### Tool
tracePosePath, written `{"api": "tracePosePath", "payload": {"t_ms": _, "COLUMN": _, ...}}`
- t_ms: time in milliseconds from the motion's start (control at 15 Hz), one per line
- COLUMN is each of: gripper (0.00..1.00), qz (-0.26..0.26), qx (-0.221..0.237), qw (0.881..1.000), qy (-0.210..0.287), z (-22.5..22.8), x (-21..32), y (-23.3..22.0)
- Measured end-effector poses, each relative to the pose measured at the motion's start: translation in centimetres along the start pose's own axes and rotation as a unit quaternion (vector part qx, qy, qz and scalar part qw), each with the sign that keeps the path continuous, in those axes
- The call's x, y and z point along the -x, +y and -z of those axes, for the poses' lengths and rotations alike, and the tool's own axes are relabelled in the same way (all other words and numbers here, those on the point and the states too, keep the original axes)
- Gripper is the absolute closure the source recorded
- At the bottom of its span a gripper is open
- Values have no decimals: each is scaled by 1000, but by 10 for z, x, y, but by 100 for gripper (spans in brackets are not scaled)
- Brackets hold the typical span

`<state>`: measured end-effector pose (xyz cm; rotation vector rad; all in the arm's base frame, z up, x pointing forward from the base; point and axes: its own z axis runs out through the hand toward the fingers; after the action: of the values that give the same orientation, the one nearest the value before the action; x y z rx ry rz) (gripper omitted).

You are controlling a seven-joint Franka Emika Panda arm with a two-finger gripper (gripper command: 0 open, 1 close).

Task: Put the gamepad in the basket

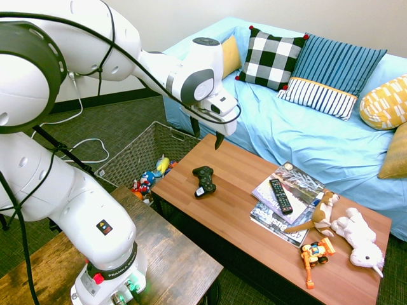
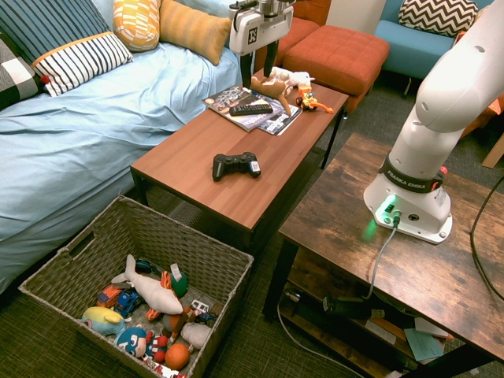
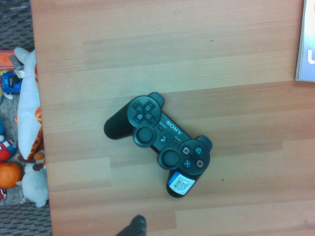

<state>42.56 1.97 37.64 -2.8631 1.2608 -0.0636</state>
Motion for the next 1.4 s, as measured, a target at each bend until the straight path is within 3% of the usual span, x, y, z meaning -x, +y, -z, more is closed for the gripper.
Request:
{"api": "tracePosePath", "payload": {"t_ms": 267, "gripper": 0, "qz": 20, "qx": -5, "qw": 1000, "qy": 19, "z": -9, "x": 3, "y": -10}}
{"api": "tracePosePath", "payload": {"t_ms": 733, "gripper": 0, "qz": 120, "qx": -2, "qw": 990, "qy": 76, "z": -94, "x": 33, "y": -46}}
{"api": "tracePosePath", "payload": {"t_ms": 933, "gripper": 0, "qz": 118, "qx": 19, "qw": 990, "qy": 79, "z": -127, "x": 24, "y": -58}}
{"api": "tracePosePath", "payload": {"t_ms": 1400, "gripper": 0, "qz": 203, "qx": 11, "qw": 977, "qy": 68, "z": -209, "x": 33, "y": -79}}
